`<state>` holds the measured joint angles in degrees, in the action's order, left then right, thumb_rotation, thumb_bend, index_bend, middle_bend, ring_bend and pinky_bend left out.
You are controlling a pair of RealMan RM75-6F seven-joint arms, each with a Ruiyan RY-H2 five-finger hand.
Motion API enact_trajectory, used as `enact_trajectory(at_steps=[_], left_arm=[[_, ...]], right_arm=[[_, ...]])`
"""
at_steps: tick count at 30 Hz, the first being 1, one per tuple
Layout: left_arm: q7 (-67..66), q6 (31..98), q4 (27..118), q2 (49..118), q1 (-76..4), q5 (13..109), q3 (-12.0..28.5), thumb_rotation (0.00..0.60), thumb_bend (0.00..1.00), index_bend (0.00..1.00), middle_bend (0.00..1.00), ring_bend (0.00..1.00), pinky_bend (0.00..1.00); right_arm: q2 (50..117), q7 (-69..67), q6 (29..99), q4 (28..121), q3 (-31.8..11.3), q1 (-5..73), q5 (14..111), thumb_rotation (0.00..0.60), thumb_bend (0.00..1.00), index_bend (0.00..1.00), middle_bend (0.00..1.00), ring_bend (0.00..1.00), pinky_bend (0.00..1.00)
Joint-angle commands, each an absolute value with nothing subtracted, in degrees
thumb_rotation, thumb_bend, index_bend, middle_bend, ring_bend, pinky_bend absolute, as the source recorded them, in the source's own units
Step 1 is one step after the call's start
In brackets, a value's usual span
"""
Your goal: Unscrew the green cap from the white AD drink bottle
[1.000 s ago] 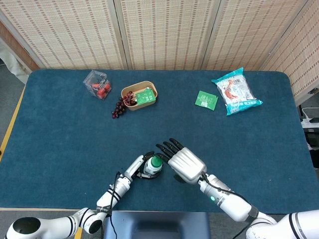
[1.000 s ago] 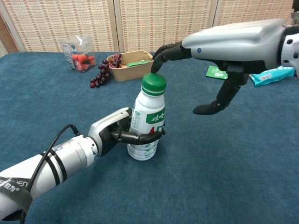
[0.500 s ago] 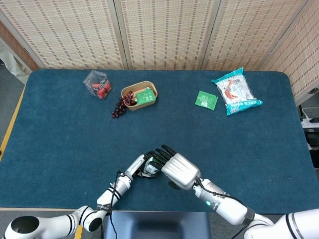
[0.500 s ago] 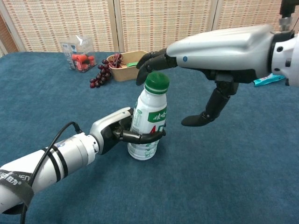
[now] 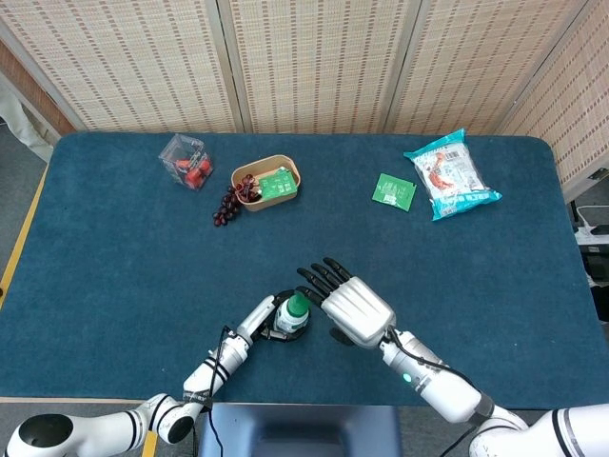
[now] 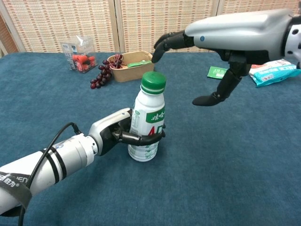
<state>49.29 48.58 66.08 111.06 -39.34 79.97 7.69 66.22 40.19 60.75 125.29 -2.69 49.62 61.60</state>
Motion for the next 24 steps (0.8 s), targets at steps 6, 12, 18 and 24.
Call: enact_trajectory(at_steps=[6, 12, 18, 24], left_arm=[[48.78, 48.33, 65.85, 111.35, -39.32, 79.64, 7.85, 0.6, 1.0, 0.63, 0.79, 0.33, 0.0], [48.38, 47.83, 65.73, 111.46, -39.52, 79.49, 7.97, 0.6, 1.0, 0.63, 0.79, 0.33, 0.0], [48.01, 47.46, 65.5, 111.68, -39.65, 79.45, 7.96, 0.6, 1.0, 0.63, 0.79, 0.33, 0.0], [47.78, 47.4, 65.57, 111.61, -39.56, 79.66, 7.68, 0.6, 1.0, 0.63, 0.79, 0.33, 0.0]], right_arm=[[66.97, 42.19, 59.04, 125.4, -2.37, 50.73, 58.7, 0.6, 0.2, 0.16, 0.0, 0.0, 0.0], [66.86, 42.18, 58.66, 126.38, -2.34, 50.99, 59.36, 0.6, 0.2, 0.16, 0.0, 0.0, 0.0], [67.55, 42.31, 58.61, 126.86, -2.46, 51.26, 60.32, 0.6, 0.2, 0.15, 0.0, 0.0, 0.0], [70.12, 43.84, 61.29, 125.43, -3.55, 51.12, 61.53, 0.6, 0.2, 0.11, 0.0, 0.0, 0.0]])
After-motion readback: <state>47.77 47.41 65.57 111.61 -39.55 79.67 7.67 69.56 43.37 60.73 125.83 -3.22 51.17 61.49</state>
